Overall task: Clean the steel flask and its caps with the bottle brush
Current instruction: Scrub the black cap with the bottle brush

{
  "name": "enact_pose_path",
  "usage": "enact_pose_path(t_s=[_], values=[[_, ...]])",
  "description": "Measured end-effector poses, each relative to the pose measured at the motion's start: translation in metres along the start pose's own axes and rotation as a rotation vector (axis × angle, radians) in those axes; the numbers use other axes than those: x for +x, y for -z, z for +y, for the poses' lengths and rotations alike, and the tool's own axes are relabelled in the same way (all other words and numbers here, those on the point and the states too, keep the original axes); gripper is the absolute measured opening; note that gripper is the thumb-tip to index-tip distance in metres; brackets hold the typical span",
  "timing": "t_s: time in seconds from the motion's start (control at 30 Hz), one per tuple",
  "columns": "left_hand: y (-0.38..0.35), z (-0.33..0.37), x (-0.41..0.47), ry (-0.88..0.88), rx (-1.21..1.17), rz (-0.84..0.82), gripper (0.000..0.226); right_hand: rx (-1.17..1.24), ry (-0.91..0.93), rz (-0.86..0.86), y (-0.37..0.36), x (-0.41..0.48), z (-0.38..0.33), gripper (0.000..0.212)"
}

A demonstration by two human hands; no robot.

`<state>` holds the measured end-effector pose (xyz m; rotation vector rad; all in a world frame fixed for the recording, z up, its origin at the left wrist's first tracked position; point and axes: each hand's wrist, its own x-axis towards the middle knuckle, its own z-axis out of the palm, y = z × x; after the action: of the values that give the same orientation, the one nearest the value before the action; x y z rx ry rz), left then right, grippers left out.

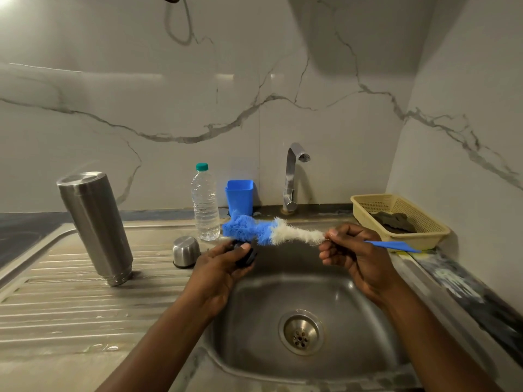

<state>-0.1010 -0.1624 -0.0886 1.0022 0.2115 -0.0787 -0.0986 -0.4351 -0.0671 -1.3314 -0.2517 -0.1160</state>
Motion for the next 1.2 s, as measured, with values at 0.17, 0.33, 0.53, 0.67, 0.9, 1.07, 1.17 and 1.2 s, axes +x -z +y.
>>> enact_pose_path(t_s=[0.17,0.33,0.53,0.67,0.9,1.07,1.17,1.2], values=[[0.002,0.005,0.001,-0.035,-0.057,0.009,0.052,0.036,0.012,0.043,0.008,0.001,-0.007,0.018],[0.000,0.003,-0.003,0.000,-0.074,-0.016,0.037,0.008,-0.003,0.004,0.003,0.002,0.003,0.019],[0.000,0.007,-0.003,-0.017,-0.110,-0.002,0.025,0.036,0.010,0.055,0.011,0.003,-0.006,0.018],[0.001,0.005,-0.003,-0.002,-0.107,-0.012,0.026,0.019,-0.012,0.012,0.006,0.002,0.002,0.015],[0.004,0.004,0.002,-0.078,-0.044,0.009,0.047,0.034,0.009,0.050,0.012,0.001,-0.006,0.015],[0.000,0.001,-0.001,-0.043,-0.049,-0.039,0.061,0.000,-0.015,0.005,0.005,0.002,0.003,0.017],[-0.001,0.001,-0.001,-0.040,-0.079,-0.055,0.070,0.006,-0.011,0.019,0.005,0.003,0.000,0.017],[0.000,0.002,0.000,-0.044,-0.096,-0.052,0.070,0.019,-0.002,0.040,0.008,0.003,-0.003,0.016]])
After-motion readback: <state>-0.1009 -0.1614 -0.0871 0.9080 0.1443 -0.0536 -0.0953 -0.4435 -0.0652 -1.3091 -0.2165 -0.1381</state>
